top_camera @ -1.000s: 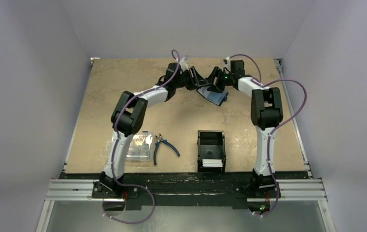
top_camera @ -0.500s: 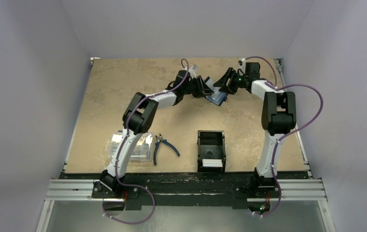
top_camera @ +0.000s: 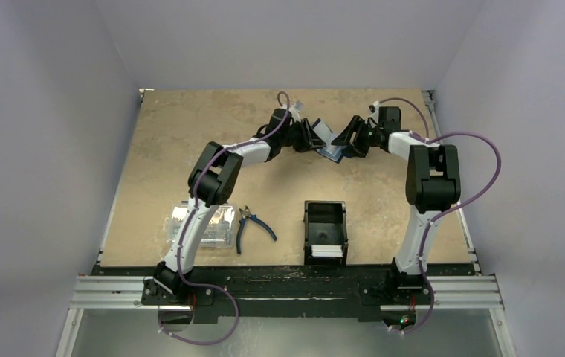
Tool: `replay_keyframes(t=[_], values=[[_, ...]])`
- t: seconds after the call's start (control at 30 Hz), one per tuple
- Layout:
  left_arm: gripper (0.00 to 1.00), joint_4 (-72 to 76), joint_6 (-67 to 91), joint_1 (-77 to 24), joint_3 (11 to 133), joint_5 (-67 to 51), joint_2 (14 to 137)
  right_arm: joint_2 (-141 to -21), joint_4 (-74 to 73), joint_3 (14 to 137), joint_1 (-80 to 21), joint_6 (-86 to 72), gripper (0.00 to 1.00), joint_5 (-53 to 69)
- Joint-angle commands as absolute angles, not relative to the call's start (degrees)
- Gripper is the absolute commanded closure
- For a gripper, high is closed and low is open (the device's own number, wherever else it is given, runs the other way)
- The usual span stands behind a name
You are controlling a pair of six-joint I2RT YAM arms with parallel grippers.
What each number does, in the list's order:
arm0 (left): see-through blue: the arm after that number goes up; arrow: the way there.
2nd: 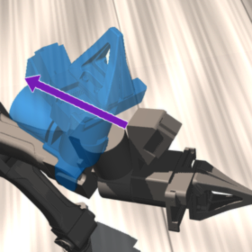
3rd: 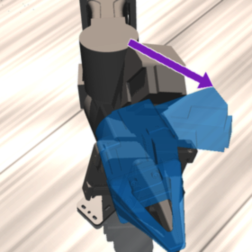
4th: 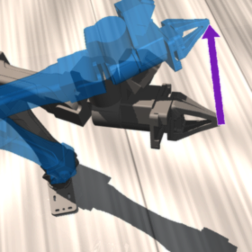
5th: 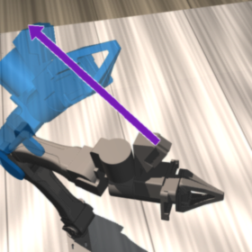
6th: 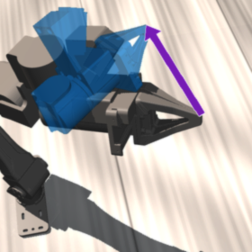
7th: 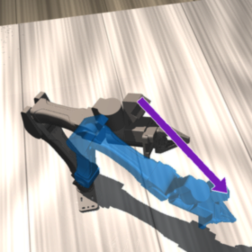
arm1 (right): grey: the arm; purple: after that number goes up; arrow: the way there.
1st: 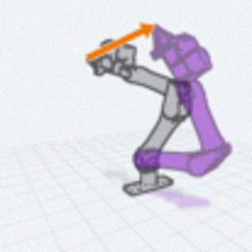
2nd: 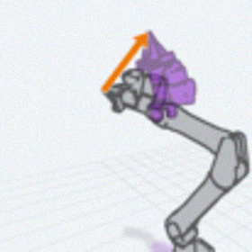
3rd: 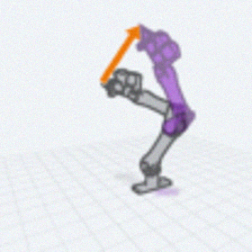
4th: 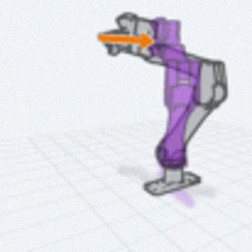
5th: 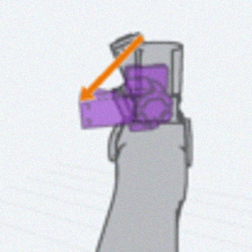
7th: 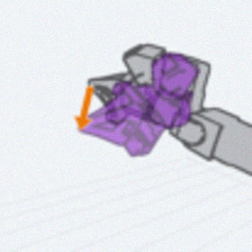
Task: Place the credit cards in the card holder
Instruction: Open the card holder at the center of the board.
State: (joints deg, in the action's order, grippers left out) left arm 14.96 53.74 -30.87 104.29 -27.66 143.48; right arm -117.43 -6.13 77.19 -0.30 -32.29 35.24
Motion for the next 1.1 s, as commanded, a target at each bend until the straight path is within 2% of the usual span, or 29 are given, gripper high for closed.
replay_keyframes(t=[0.0,0.33,0.73,0.8,0.93,1.07], values=[[0.71,14.8,52.1,-30.6,104.6,-27.3,141.6,-115.9,-3.3,76.7,-0.2,-31.3,0.35,35.7],[0.71,13.7,51.5,-30.5,104.5,-27.2,141.3,-114.9,-3.8,77.1,-0.4,-30.8,0.37,34.8],[0.68,10.4,48.6,-31.0,104.2,-26.5,140.1,-116.3,-3.2,78.8,-1.5,-31.1,0.48,37.2],[0.68,9.1,47.5,-31.1,104.3,-26.1,139.6,-115.8,-3.7,78.7,-1.6,-30.8,0.47,36.0],[0.68,8.8,47.4,-31.0,103.8,-26.2,139.5,-113.4,-6.6,78.4,-1.6,-28.7,0.37,29.7],[0.68,9.3,47.9,-31.1,103.4,-26.4,139.5,-113.3,-9.0,80.1,-1.4,-26.9,0.34,27.4]])
